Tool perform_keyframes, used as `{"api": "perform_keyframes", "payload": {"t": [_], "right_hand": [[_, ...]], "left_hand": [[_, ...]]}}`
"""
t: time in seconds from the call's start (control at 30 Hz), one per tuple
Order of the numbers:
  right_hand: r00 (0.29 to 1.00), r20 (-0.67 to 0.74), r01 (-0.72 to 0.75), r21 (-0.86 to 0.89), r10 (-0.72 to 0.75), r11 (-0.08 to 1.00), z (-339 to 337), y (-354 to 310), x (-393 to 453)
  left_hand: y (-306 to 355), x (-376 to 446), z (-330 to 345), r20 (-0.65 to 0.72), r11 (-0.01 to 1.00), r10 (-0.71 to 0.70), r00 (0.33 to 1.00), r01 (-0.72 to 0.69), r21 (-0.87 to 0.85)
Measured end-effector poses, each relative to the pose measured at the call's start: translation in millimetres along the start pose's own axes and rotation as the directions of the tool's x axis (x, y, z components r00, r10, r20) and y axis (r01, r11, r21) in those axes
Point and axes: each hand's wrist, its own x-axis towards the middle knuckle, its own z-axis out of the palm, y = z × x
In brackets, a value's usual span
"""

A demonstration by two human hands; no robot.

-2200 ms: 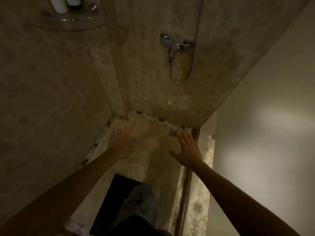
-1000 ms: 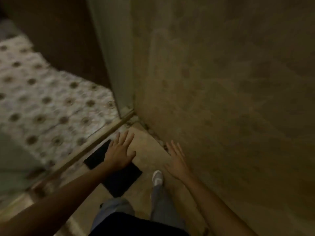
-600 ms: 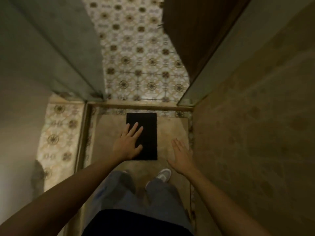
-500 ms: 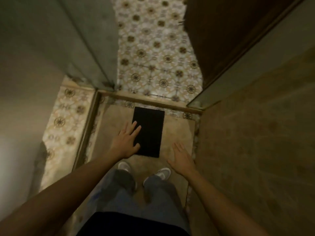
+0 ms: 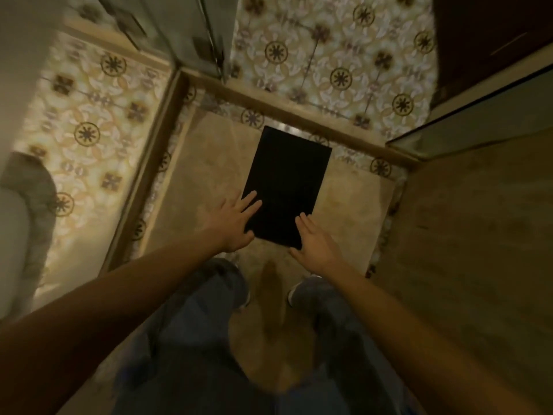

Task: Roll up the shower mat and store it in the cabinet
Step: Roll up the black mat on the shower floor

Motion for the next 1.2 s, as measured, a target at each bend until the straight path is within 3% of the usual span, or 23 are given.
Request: {"api": "perform_keyframes", "payload": {"t": [0.23,0.33,0.5,0.63,0.77,0.9,1.0,1.13,1.2], "right_hand": [[0.998,-0.012,0.062,-0.061,-0.063,0.996,152.7,67.8,138.6],[0.994,-0.013,0.107,-0.065,-0.108,0.992,196.6,87.5,176.5],[0.946,0.056,0.319,-0.327,-0.319,0.889,264.5,114.5,229.7],[0.874,0.025,0.441,-0.457,-0.485,0.772,289.5,135.0,253.7],[0.776,-0.038,0.548,-0.454,-0.630,0.702,292.9,151.2,262.6],[0.768,-0.136,0.523,-0.429,-0.626,0.736,296.0,147.5,254.3],[0.794,-0.200,0.487,-0.358,-0.575,0.797,290.2,145.8,253.0],[0.837,-0.258,0.420,-0.263,-0.483,0.868,279.7,151.3,258.2],[0.831,-0.335,0.368,-0.267,-0.444,0.891,276.7,153.0,258.8]], "left_hand": [[-19.8,163.5,137.2,0.172,0.985,0.081,0.982,-0.106,0.140],[-38.2,207.8,175.9,0.226,0.946,0.162,0.960,-0.217,0.240],[-78.9,260.0,229.5,0.262,0.838,0.342,0.902,-0.419,0.349],[-95.3,266.6,266.9,0.240,0.742,0.429,0.871,-0.492,0.456],[-100.5,259.1,290.4,0.161,0.673,0.505,0.848,-0.503,0.543],[-97.4,262.0,290.1,0.134,0.636,0.523,0.842,-0.490,0.596],[-91.5,266.7,276.0,0.084,0.699,0.542,0.836,-0.504,0.507],[-89.8,276.3,250.8,0.115,0.826,0.507,0.854,-0.519,0.220],[-91.1,276.0,246.1,0.077,0.834,0.520,0.851,-0.525,0.170]]}}
